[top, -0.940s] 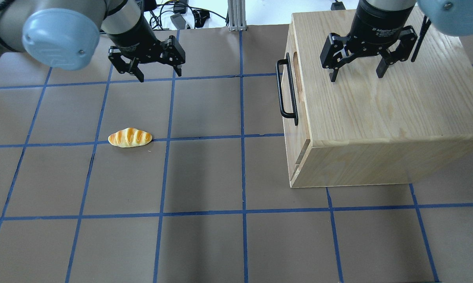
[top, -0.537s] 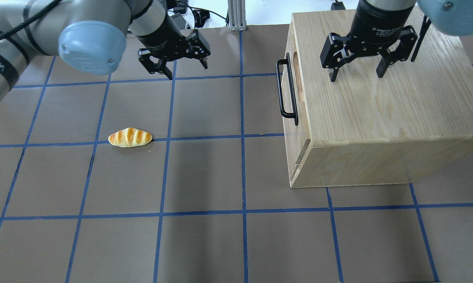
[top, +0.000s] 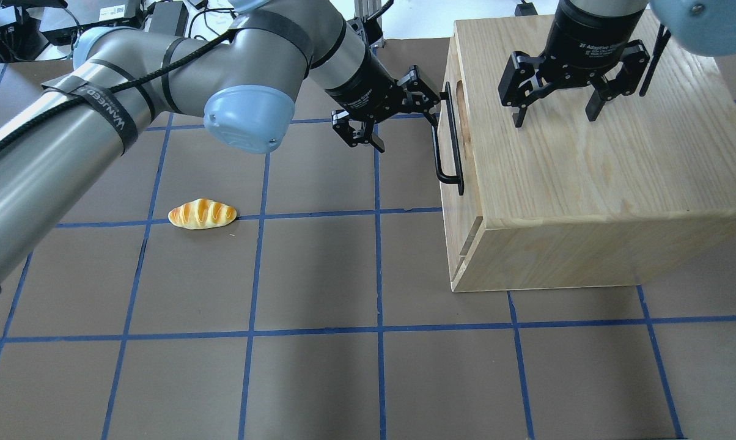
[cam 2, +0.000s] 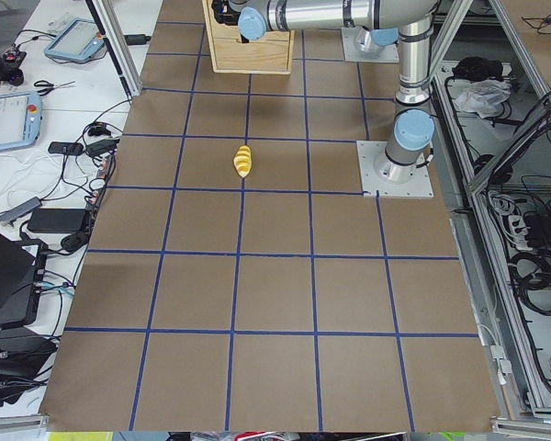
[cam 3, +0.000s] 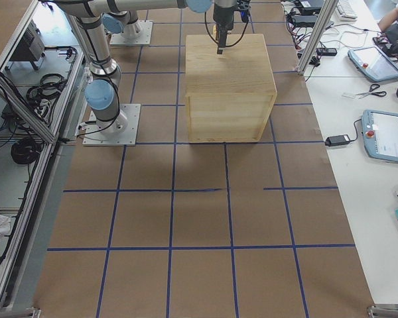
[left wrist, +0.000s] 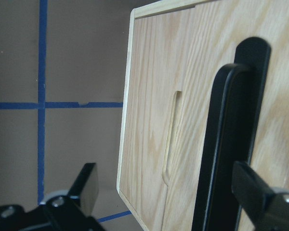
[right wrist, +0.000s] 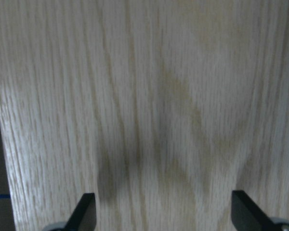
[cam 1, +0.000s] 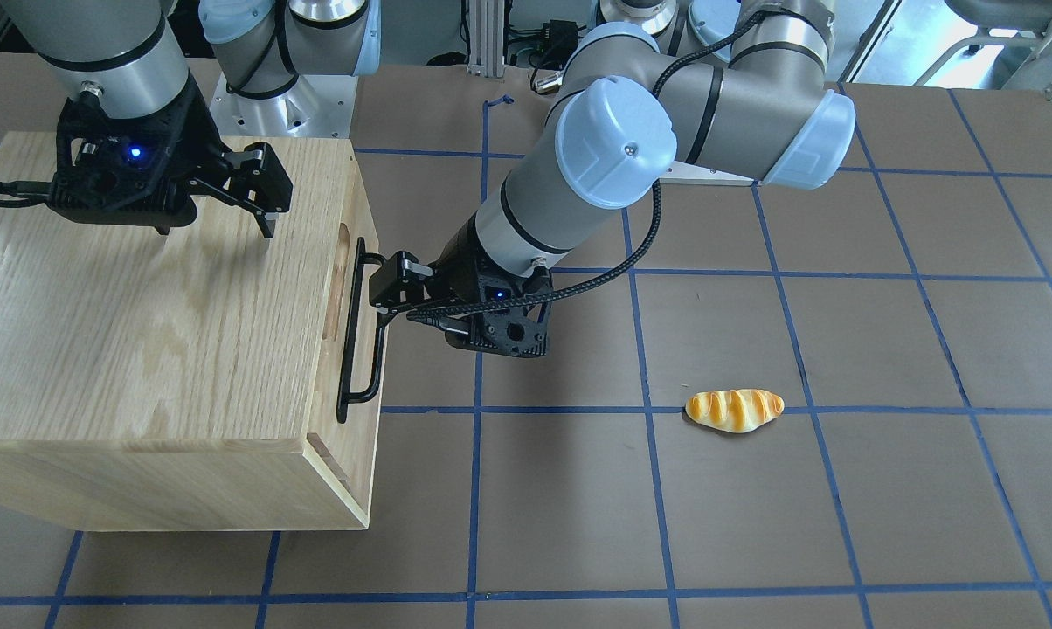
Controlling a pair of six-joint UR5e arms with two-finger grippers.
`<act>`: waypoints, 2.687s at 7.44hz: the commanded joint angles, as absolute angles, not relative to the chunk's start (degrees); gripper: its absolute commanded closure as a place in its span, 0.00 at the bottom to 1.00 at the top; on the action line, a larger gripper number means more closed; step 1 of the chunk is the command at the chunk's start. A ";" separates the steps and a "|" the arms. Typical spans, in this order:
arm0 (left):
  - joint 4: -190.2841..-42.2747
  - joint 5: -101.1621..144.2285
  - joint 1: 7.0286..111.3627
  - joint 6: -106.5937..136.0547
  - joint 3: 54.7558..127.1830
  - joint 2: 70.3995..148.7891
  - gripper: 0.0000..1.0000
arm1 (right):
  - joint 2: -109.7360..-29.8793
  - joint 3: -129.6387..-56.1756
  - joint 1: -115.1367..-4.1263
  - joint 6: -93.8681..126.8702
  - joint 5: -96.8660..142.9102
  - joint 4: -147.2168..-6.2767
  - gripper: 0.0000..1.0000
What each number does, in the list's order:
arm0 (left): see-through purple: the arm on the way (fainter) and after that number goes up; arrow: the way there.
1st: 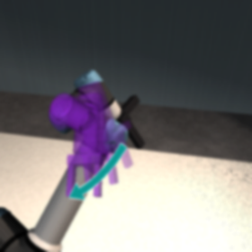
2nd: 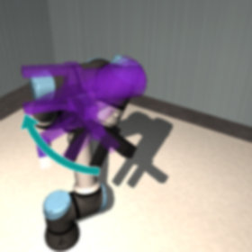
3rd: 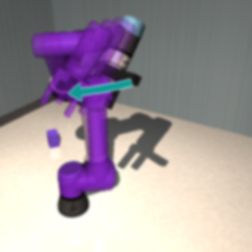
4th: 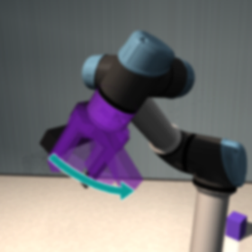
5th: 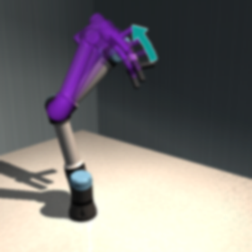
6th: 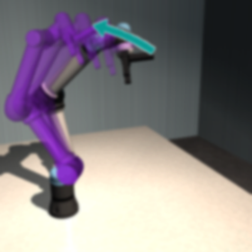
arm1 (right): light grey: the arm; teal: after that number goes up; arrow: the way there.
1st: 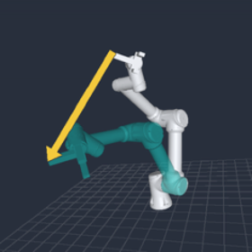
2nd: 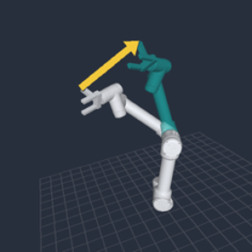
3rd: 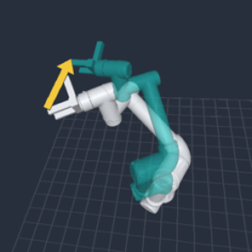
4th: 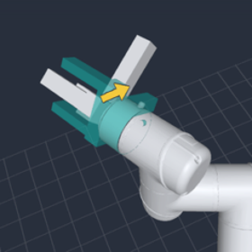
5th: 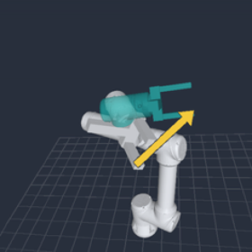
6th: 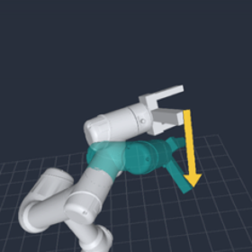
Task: Open upper drawer
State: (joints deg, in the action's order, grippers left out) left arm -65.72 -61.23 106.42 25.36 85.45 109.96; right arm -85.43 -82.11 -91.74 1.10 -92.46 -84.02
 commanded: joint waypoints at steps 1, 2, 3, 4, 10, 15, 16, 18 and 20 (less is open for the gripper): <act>-63.99 -61.00 107.14 26.02 85.60 110.30 0.00 | -85.43 -82.18 -91.76 1.14 -92.46 -84.02 0.00; -63.98 -61.17 107.14 25.75 85.87 110.48 0.00 | -85.43 -82.09 -91.76 1.06 -92.46 -84.02 0.00; -63.90 -61.35 107.23 25.75 85.96 111.44 0.00 | -85.43 -82.09 -91.76 1.05 -92.46 -84.02 0.00; -63.90 -61.35 107.31 25.75 85.87 111.62 0.00 | -85.43 -82.09 -91.67 1.14 -92.46 -84.02 0.00; -64.07 -65.83 108.19 23.55 86.04 111.54 0.00 | -85.43 -82.09 -91.76 1.06 -92.46 -84.02 0.00; -64.60 -67.32 105.38 20.48 86.31 111.01 0.00 | -85.43 -82.09 -91.76 1.14 -92.46 -84.02 0.00; -65.03 -67.32 104.16 20.48 86.31 110.74 0.00 | -85.43 -82.09 -91.76 1.14 -92.46 -84.02 0.00; -66.35 -67.41 101.53 19.61 86.66 110.48 0.00 | -85.43 -82.09 -91.76 1.06 -92.46 -84.02 0.00; -68.72 -69.68 98.62 14.79 87.97 108.99 0.00 | -85.43 -82.09 -91.76 1.14 -92.46 -84.02 0.00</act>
